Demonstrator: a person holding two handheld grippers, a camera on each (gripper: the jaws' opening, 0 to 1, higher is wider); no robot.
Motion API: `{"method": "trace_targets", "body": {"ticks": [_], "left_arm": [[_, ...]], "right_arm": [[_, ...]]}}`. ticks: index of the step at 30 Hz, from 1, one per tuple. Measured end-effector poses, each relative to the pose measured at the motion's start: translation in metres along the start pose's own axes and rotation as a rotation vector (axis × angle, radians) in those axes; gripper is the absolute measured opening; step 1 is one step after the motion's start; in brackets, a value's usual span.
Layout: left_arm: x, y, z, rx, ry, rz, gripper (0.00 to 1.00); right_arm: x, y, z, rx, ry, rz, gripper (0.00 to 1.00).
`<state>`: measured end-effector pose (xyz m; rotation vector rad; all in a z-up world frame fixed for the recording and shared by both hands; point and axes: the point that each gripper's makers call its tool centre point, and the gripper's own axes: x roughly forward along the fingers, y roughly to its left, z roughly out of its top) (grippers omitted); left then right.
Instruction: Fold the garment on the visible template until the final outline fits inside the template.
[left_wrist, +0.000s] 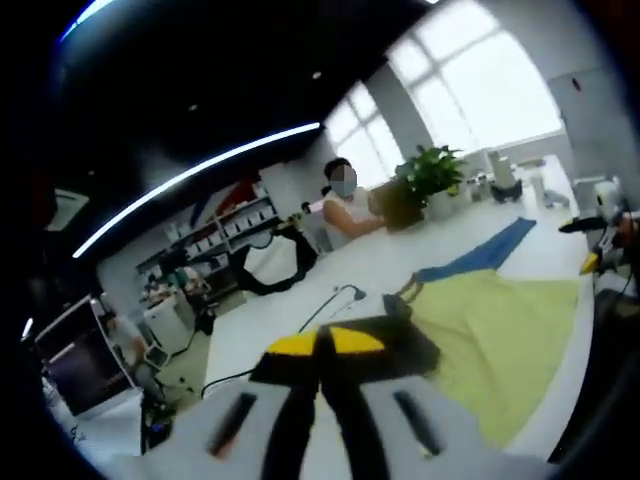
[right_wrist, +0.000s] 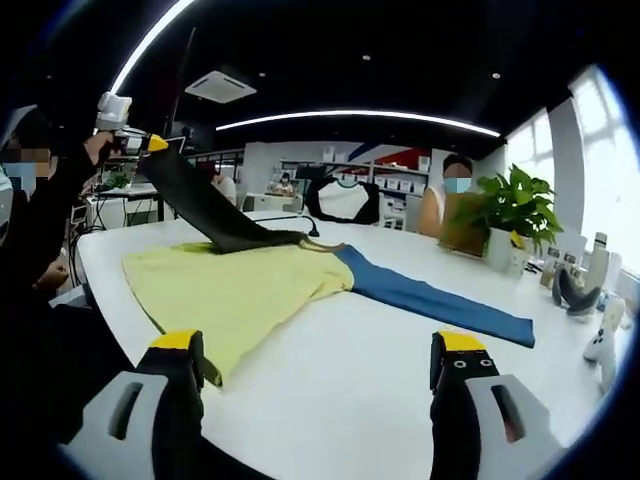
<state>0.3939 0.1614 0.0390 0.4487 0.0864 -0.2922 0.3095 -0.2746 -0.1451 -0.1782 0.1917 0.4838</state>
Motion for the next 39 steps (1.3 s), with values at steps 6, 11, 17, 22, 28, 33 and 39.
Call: {"method": "trace_targets", "body": {"ticks": [6,11,17,22,28,33,39], "left_arm": [[0.006,0.027,-0.002,0.014,0.027,0.056,0.03],[0.014,0.051,-0.009,0.035,0.062,0.102,0.03],[0.023,0.08,-0.023,0.046,0.104,0.155,0.03],[0.037,0.11,-0.038,0.044,0.156,0.199,0.03],[0.051,0.129,-0.05,0.009,0.188,0.21,0.03],[0.056,0.138,-0.072,-0.014,0.245,0.222,0.03],[0.058,0.149,-0.095,-0.027,0.288,0.249,0.03]], "right_arm": [[0.001,0.0,0.0,0.002,0.002,0.003,0.97],[0.002,0.001,0.001,-0.001,0.002,0.008,0.97],[0.002,0.002,-0.002,0.005,0.01,0.016,0.96],[0.001,0.004,0.001,0.001,0.007,0.017,0.96],[0.002,0.004,0.004,0.01,0.003,0.014,0.97],[0.002,0.006,0.003,0.001,0.006,0.025,0.97],[0.002,0.009,0.001,0.003,0.011,0.029,0.97]]}}
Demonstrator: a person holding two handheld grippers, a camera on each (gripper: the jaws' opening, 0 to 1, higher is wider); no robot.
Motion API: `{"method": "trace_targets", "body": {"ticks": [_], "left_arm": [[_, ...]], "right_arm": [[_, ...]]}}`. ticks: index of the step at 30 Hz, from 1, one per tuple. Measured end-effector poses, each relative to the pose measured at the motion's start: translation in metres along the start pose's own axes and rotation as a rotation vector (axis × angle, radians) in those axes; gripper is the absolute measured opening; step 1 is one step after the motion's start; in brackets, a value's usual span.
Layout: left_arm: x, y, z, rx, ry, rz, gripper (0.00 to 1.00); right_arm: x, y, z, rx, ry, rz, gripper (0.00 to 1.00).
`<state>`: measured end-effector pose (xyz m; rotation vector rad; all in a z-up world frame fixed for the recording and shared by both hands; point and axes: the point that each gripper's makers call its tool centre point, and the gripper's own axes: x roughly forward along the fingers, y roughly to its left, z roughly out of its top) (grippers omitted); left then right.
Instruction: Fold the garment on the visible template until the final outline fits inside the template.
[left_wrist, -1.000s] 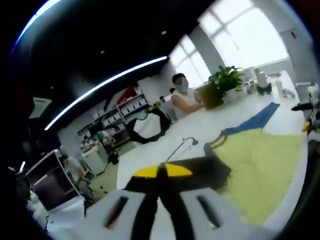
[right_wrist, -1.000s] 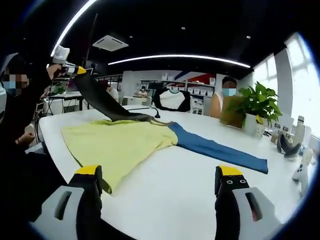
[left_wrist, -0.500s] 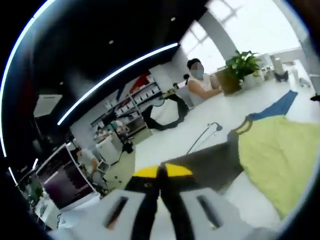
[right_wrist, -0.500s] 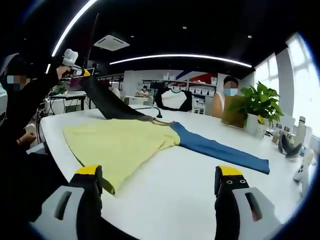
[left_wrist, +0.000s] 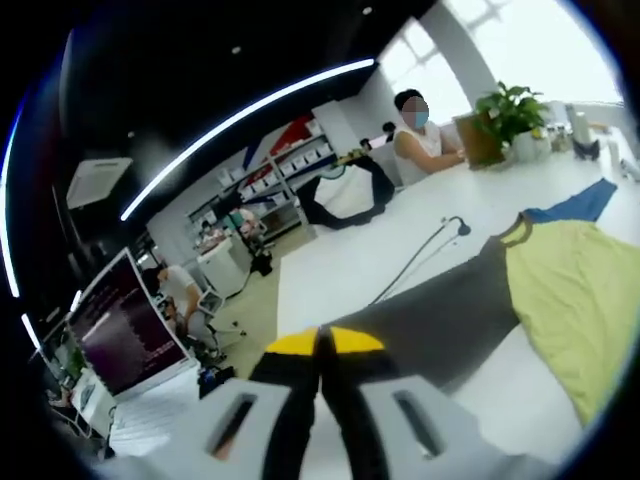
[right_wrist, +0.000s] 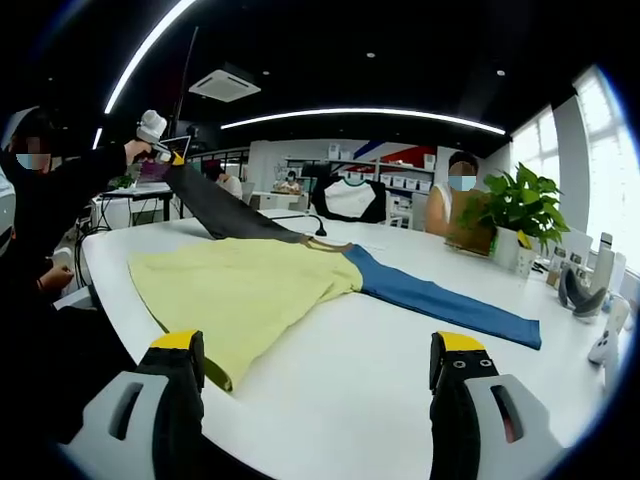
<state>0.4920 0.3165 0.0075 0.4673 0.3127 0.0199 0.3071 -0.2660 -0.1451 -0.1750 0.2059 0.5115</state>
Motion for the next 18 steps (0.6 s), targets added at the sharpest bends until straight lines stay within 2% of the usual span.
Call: {"method": "trace_targets", "body": {"ticks": [7,8,9,10,11,13,16,18], "left_arm": [[0.011,0.008,-0.022,0.002,0.042,0.029,0.02],[0.011,0.017,-0.025,0.046,0.056,0.072,0.02],[0.012,0.02,-0.029,0.062,0.074,0.084,0.02],[0.015,0.015,-0.031,0.037,0.068,0.06,0.02],[0.016,0.006,-0.034,-0.051,0.063,0.013,0.01],[0.018,-0.003,-0.036,-0.123,0.057,-0.038,0.01],[0.021,0.005,-0.045,-0.035,0.084,0.02,0.01],[0.024,0.007,-0.049,-0.025,0.093,0.034,0.01]], "right_arm": [[0.0,0.001,-0.001,0.002,0.004,0.002,0.96],[0.0,0.002,-0.001,0.003,0.005,0.002,0.96],[0.001,0.002,-0.002,0.002,0.007,0.004,0.96],[0.001,0.003,-0.002,0.002,0.01,0.006,0.96],[0.002,0.004,-0.002,0.002,0.01,0.009,0.96],[0.003,0.005,-0.002,0.004,0.01,0.016,0.96],[0.003,0.006,-0.002,0.003,0.011,0.018,0.96],[0.003,0.006,-0.001,0.002,0.009,0.018,0.96]]}}
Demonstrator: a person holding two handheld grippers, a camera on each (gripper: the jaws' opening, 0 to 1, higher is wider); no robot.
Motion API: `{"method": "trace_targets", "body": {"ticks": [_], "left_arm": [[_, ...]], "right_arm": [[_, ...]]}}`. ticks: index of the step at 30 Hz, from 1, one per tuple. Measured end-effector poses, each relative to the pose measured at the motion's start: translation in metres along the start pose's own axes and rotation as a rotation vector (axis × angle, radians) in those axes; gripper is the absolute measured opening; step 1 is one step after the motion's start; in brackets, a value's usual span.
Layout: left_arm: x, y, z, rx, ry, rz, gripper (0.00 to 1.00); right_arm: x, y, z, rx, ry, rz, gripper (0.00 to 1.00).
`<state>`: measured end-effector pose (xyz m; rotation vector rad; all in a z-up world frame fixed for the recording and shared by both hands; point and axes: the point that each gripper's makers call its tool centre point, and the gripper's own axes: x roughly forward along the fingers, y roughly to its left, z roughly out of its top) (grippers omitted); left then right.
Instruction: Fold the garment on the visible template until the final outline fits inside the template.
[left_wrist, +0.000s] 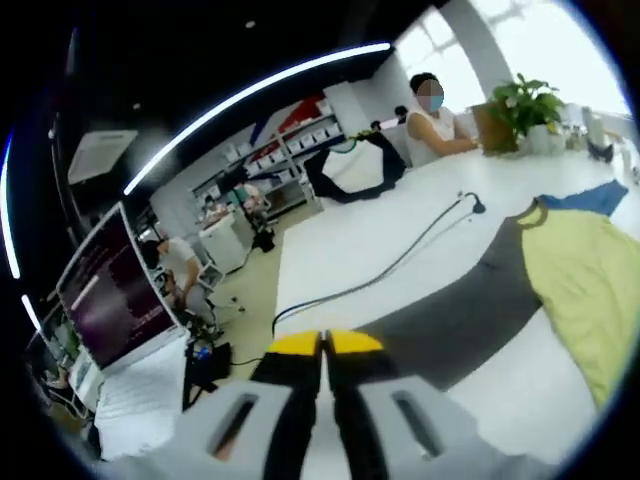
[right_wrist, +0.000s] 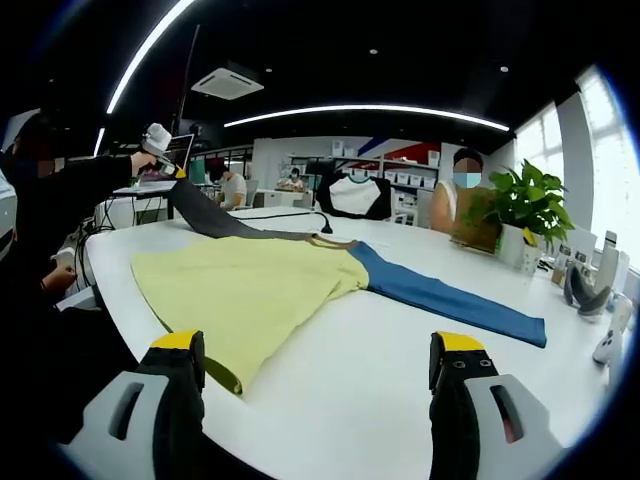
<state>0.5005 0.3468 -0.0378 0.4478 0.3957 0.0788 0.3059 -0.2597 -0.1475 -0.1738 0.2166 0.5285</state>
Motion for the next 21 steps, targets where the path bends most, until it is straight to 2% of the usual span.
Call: {"method": "trace_targets", "body": {"ticks": [3,10,12,14,17,21], "left_arm": [[0.007,0.005,-0.009,-0.01,0.024,0.012,0.01],[0.028,0.014,-0.039,0.02,0.097,0.054,0.01],[0.035,0.015,-0.046,0.033,0.12,0.058,0.01],[0.038,0.016,-0.054,0.08,0.16,0.08,0.01],[0.043,0.008,-0.062,0.052,0.177,0.067,0.01],[0.051,0.011,-0.073,0.082,0.216,0.085,0.01]], "right_arm": [[-0.001,0.0,0.0,0.002,0.001,0.0,0.96],[0.0,0.001,-0.002,0.001,0.006,0.005,0.96],[0.001,0.001,-0.001,0.0,0.006,0.006,0.96],[0.001,0.001,-0.001,-0.001,0.009,0.005,0.96],[0.002,0.001,0.0,-0.001,0.011,0.004,0.96],[0.003,0.003,0.0,-0.004,0.014,0.007,0.96]]}}
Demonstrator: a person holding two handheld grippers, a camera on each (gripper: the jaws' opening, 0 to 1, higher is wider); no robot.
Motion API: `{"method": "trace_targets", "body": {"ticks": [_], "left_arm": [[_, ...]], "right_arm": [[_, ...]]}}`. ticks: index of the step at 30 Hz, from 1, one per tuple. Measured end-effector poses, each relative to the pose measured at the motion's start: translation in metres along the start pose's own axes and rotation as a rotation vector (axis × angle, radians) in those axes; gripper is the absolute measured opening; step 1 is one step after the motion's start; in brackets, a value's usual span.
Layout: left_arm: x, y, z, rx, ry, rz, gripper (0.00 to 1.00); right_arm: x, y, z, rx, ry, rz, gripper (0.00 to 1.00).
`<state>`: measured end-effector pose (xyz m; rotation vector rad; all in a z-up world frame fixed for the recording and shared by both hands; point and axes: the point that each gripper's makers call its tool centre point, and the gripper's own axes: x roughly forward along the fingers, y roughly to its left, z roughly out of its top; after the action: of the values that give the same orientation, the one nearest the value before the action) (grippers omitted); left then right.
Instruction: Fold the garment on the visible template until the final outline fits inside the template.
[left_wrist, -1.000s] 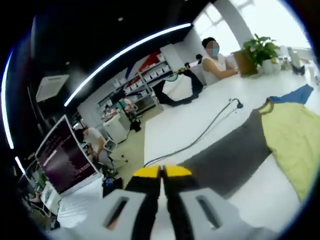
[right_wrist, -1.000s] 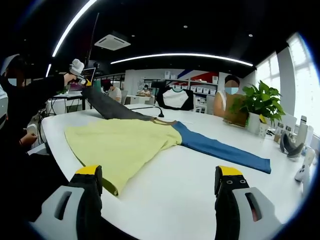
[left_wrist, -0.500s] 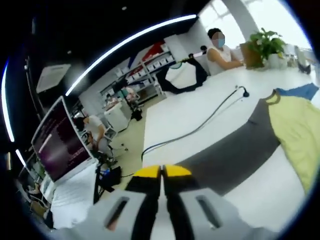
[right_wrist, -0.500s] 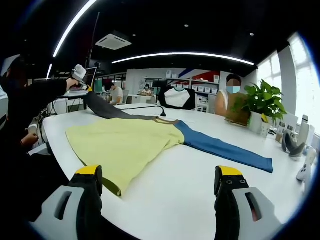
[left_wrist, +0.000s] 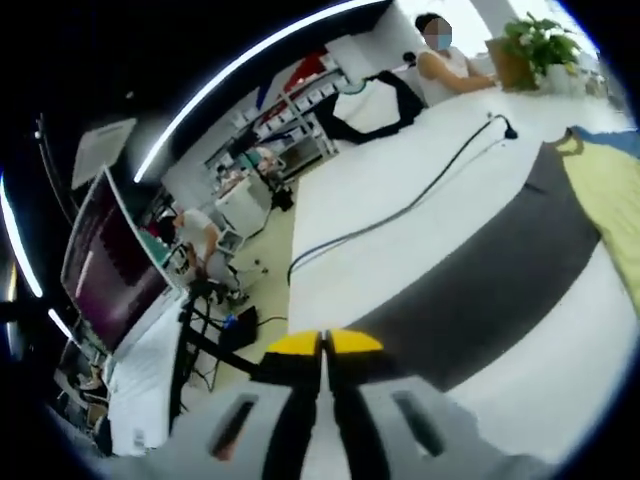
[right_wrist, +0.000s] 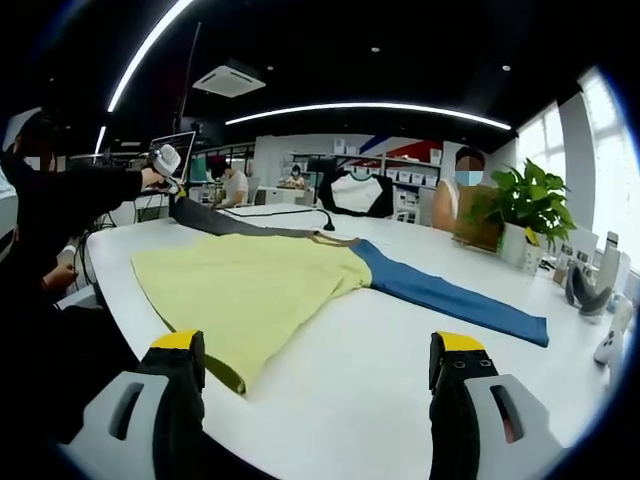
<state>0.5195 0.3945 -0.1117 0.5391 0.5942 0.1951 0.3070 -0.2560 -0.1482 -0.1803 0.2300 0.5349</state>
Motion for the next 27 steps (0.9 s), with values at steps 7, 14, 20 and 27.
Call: {"method": "trace_targets", "body": {"ticks": [7,14,20,27], "left_arm": [[0.017,0.004,-0.009,-0.004,0.037,0.005,0.01],[0.029,0.004,-0.027,-0.061,0.081,-0.006,0.02],[0.033,0.005,-0.031,-0.032,0.089,0.004,0.02],[0.034,0.019,-0.037,0.049,0.119,0.065,0.01]], "right_arm": [[0.0,-0.001,0.002,-0.002,0.001,-0.003,0.96],[0.0,-0.002,0.002,-0.003,0.006,-0.003,0.96],[-0.001,-0.002,0.002,-0.002,0.006,-0.005,0.96],[-0.001,-0.002,0.002,-0.003,0.008,-0.007,0.96]]}}
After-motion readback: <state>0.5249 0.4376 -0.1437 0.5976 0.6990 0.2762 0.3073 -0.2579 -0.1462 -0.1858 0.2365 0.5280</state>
